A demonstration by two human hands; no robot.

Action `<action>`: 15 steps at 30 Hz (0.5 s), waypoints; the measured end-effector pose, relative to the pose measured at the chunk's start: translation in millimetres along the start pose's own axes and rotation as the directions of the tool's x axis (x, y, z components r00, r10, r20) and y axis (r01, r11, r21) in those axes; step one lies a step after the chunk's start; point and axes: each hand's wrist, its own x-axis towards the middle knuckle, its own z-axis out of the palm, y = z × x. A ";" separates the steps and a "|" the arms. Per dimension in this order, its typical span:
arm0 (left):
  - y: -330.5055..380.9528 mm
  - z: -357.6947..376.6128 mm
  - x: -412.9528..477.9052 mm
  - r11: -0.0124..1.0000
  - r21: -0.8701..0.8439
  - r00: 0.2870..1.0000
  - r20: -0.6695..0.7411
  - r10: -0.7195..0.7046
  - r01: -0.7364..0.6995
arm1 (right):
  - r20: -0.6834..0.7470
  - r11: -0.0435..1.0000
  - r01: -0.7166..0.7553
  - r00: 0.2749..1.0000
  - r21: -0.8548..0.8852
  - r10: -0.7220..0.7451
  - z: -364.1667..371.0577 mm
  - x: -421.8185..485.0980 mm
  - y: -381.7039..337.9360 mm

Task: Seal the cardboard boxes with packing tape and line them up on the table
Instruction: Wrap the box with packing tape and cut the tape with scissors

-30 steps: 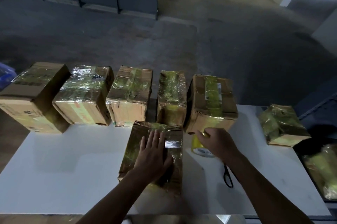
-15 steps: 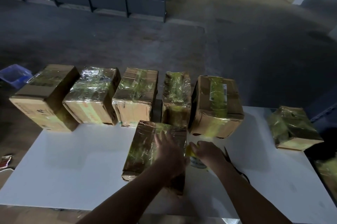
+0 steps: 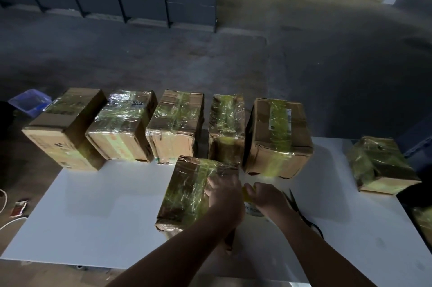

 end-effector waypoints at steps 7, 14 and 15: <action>4.7 10.6 -1.3 1.000 -0.013 0.999 0.045 0.002 -0.001 | 0.056 0.979 0.124 0.992 -0.162 -0.116 -1.7 2.0 2.7; -6.9 10.6 -7.6 0.997 -0.077 1.000 -0.013 -0.017 0.016 | 0.065 0.987 0.064 0.996 -0.145 -0.055 -3.6 -4.5 -3.3; -8.6 8.6 -8.9 0.996 -0.090 1.000 -0.023 -0.012 0.010 | 0.053 0.992 0.055 0.997 -0.116 -0.049 -2.9 -5.6 -4.6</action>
